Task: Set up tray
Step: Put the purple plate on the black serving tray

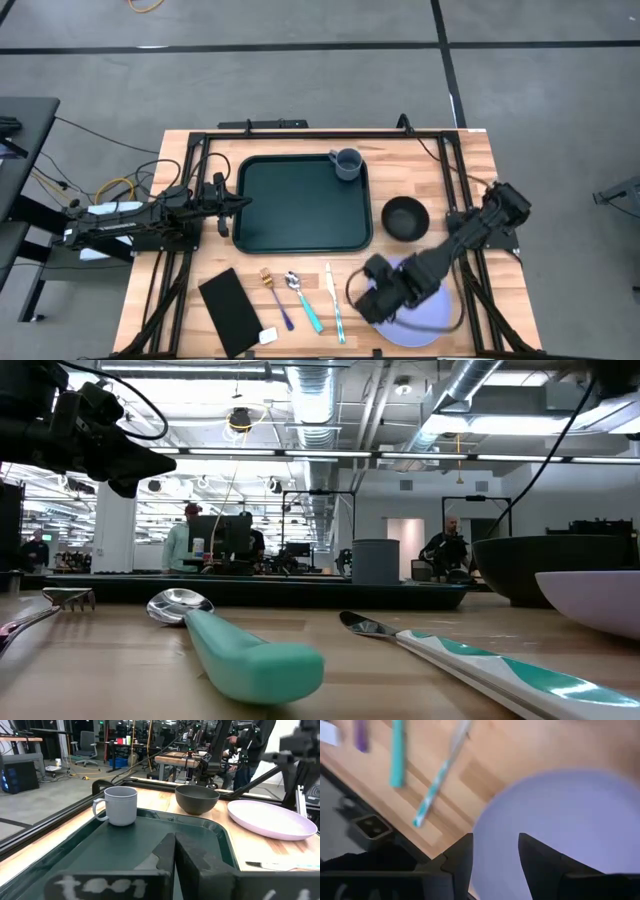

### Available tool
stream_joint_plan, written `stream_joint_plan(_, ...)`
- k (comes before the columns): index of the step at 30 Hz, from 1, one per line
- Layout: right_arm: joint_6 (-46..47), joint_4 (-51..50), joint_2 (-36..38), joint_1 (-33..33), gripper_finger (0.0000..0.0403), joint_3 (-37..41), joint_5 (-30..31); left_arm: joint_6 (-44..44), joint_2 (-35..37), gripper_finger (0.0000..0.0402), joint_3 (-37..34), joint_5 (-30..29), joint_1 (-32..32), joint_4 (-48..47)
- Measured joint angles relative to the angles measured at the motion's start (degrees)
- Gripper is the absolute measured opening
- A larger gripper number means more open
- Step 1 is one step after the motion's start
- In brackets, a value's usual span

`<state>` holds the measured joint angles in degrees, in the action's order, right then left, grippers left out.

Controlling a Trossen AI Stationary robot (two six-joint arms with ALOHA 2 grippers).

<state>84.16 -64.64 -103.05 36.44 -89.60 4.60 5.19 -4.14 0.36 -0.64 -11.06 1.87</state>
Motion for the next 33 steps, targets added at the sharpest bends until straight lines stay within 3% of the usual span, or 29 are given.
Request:
stream_joint_plan(16, 3.8, 12.3, -11.7, 4.7, 0.0145, 0.0, -9.2, 0.0, 0.0, 0.0000, 0.0, 0.0, 0.0, 0.0)
stream_joint_plan(33, -2.2, 12.6, -12.5, 3.9, 0.0132, 0.0, -8.9, 0.0, 0.0, 0.0000, 0.0, 0.0, 0.0, 0.0)
